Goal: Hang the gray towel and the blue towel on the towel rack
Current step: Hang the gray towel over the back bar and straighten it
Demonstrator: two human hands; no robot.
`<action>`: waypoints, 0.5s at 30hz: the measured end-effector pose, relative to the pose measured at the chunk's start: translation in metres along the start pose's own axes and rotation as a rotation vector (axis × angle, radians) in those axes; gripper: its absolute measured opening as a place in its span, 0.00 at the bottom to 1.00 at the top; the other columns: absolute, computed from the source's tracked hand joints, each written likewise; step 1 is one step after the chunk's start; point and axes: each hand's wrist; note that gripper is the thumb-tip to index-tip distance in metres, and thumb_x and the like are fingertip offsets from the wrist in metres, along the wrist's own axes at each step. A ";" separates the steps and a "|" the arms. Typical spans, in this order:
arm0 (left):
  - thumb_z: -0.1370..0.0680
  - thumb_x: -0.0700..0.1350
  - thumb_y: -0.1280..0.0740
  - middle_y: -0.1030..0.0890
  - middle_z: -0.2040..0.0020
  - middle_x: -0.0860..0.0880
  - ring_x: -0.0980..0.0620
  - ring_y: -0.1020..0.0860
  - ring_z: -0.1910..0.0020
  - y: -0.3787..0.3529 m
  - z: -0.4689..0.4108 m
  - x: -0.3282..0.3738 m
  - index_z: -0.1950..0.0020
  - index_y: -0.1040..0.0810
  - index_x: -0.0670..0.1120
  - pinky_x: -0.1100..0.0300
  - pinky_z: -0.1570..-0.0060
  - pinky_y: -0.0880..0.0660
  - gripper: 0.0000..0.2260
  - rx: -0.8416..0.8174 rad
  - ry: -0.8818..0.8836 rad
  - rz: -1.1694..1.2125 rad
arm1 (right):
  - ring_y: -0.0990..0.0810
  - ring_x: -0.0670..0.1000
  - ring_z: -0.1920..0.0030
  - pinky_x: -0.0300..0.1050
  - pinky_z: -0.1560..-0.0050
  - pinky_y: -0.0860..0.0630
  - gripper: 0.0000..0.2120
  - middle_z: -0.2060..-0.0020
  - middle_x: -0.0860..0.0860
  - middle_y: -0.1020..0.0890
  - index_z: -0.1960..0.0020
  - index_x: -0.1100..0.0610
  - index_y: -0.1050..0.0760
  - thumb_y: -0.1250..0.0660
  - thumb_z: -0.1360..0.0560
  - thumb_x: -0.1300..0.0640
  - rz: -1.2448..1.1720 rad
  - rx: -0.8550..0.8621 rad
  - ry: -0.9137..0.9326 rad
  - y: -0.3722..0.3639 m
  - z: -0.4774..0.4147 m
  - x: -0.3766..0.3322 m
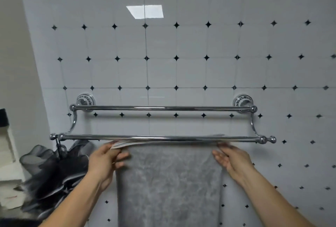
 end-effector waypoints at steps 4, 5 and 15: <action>0.21 0.32 0.42 0.23 0.70 0.50 0.57 0.23 0.77 -0.017 -0.033 0.009 0.55 0.24 0.45 0.69 0.80 0.31 0.12 -0.089 -0.038 0.082 | 0.21 0.45 0.76 0.36 0.76 0.25 0.07 0.75 0.48 0.20 0.57 0.57 0.24 0.34 0.24 0.67 -0.190 -0.092 0.136 -0.033 -0.020 -0.008; 0.21 0.32 0.41 0.23 0.70 0.49 0.58 0.23 0.76 -0.021 -0.043 0.013 0.57 0.25 0.44 0.68 0.78 0.28 0.10 -0.117 -0.053 0.128 | 0.23 0.45 0.77 0.35 0.77 0.27 0.07 0.75 0.47 0.21 0.57 0.57 0.24 0.34 0.25 0.67 -0.248 -0.110 0.170 -0.041 -0.023 -0.011; 0.20 0.36 0.40 0.17 0.66 0.51 0.53 0.16 0.65 -0.069 -0.112 0.038 0.63 0.20 0.47 0.61 0.63 0.18 0.16 -0.205 -0.092 0.677 | 0.38 0.41 0.84 0.31 0.83 0.46 0.09 0.83 0.44 0.36 0.65 0.51 0.33 0.35 0.39 0.62 -0.525 -0.152 0.284 -0.100 -0.049 -0.051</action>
Point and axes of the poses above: each hand's wrist, its own z-axis away from the middle knuckle, its own y-axis out of the back of the hand, x = y × z
